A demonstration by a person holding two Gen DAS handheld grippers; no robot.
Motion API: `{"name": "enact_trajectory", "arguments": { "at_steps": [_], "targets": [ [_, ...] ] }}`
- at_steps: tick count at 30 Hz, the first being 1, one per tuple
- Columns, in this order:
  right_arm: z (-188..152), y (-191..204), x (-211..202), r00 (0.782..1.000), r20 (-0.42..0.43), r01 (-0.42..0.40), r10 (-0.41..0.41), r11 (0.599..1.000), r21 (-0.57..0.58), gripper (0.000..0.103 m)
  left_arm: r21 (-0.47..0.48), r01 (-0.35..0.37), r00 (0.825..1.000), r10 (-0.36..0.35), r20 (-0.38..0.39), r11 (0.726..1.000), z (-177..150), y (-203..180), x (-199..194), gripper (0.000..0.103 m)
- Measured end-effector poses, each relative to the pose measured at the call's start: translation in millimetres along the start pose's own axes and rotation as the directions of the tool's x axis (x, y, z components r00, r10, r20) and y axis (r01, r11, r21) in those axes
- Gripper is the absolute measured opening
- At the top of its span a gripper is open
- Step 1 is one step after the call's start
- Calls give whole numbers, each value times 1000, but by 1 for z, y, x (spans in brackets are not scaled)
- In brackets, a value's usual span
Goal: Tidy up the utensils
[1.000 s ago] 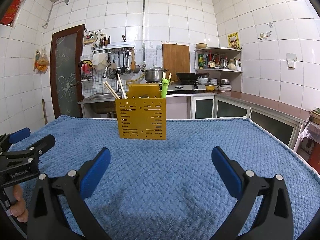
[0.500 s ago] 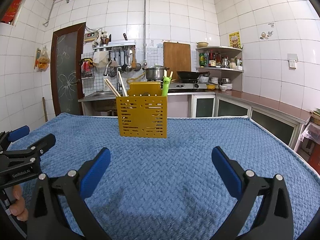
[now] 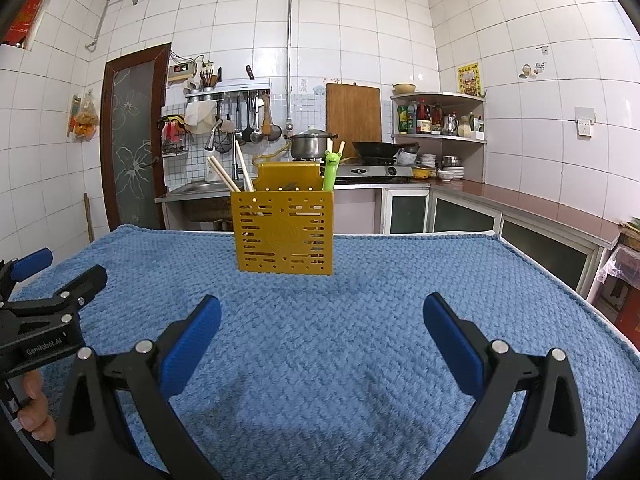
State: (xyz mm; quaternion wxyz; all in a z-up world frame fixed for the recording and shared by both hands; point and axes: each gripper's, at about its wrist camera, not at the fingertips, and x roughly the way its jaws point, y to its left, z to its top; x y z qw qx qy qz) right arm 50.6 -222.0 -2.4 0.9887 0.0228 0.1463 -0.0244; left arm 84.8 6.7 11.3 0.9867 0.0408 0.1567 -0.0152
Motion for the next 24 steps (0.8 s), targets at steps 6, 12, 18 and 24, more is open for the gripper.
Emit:
{"name": "enact_trajectory", "arguments": {
  "at_steps": [6, 12, 18, 24],
  "targets": [
    [0, -1, 0, 1000, 0, 0, 0, 1000, -1, 99, 3, 3, 1000, -3, -5, 1000, 0, 0, 0, 98],
    [0, -1, 0, 1000, 0, 0, 0, 1000, -1, 99, 7, 3, 1000, -3, -7, 1000, 0, 1, 0, 98],
    [0, -1, 0, 1000, 0, -1, 1, 1000, -1, 99, 9, 3, 1000, -3, -6, 1000, -1, 1, 0, 98],
    [0, -1, 0, 1000, -2, -1, 1, 1000, -1, 99, 5, 2, 1000, -2, -7, 1000, 0, 1, 0, 98]
  ]
}}
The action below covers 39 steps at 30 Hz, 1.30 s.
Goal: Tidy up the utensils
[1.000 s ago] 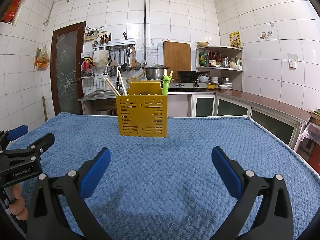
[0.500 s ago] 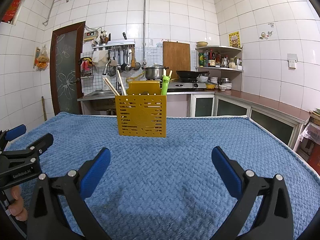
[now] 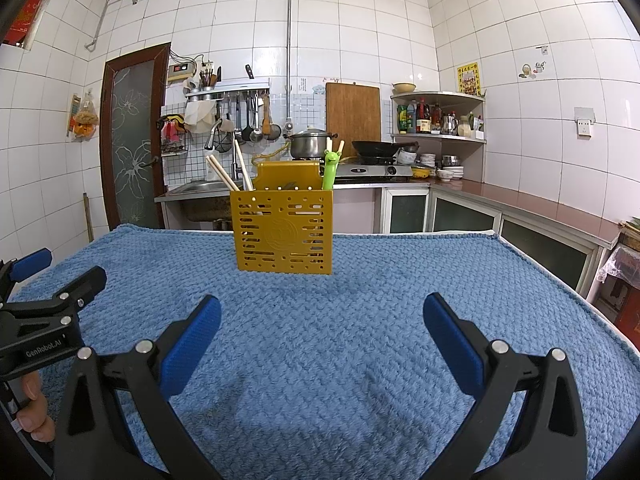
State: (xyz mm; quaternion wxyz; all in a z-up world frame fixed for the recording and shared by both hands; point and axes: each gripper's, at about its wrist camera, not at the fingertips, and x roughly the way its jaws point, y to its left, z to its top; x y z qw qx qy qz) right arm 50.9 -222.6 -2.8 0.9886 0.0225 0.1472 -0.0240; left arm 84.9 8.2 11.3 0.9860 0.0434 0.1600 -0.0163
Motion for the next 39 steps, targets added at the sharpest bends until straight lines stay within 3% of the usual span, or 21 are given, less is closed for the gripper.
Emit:
{"name": "enact_trajectory", "arguments": {
  "at_steps": [39],
  "targets": [
    [-1, -3, 1, 1000, -2, 2, -2, 1000, -1, 99, 0, -13, 1000, 13, 7, 1000, 1, -1, 0, 98]
  ]
}}
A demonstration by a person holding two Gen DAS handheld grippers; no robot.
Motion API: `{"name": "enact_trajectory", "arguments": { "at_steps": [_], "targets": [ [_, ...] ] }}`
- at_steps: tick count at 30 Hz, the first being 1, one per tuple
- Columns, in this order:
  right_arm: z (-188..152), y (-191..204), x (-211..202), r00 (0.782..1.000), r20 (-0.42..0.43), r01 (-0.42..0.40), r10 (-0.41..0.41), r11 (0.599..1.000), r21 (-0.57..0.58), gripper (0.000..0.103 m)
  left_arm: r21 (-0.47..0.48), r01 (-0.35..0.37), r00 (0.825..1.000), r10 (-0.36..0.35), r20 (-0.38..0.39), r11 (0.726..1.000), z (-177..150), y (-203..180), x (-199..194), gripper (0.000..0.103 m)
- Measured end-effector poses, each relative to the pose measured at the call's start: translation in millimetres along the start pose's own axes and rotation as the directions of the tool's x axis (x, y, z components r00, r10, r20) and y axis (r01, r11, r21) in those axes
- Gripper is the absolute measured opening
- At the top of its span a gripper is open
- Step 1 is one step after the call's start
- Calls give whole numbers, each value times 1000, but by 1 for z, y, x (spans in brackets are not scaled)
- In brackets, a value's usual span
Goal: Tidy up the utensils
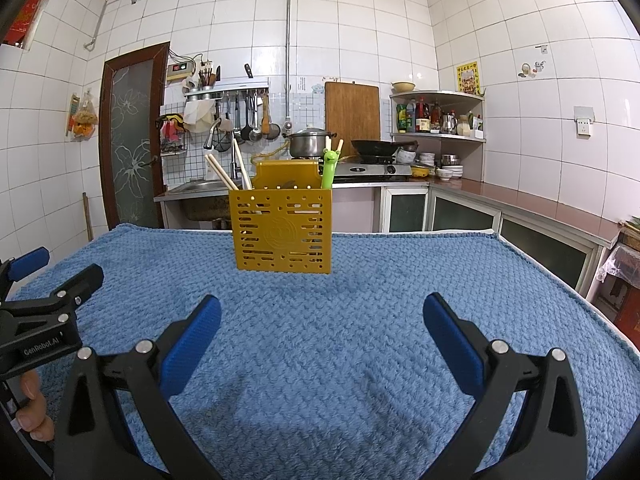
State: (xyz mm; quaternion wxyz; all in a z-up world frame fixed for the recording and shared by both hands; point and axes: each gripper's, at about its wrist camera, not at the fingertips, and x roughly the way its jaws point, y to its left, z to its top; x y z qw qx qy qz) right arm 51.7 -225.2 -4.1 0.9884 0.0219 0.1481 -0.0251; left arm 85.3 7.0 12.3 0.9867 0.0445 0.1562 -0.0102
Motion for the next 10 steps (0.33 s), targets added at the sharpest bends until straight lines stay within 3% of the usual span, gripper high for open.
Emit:
{"name": "enact_trajectory", "arguments": {
  "at_steps": [10],
  "targets": [
    [0, 0, 0, 1000, -1, 0, 0, 1000, 0, 99, -16, 14, 1000, -15, -13, 1000, 0, 1, 2, 98]
  ]
}}
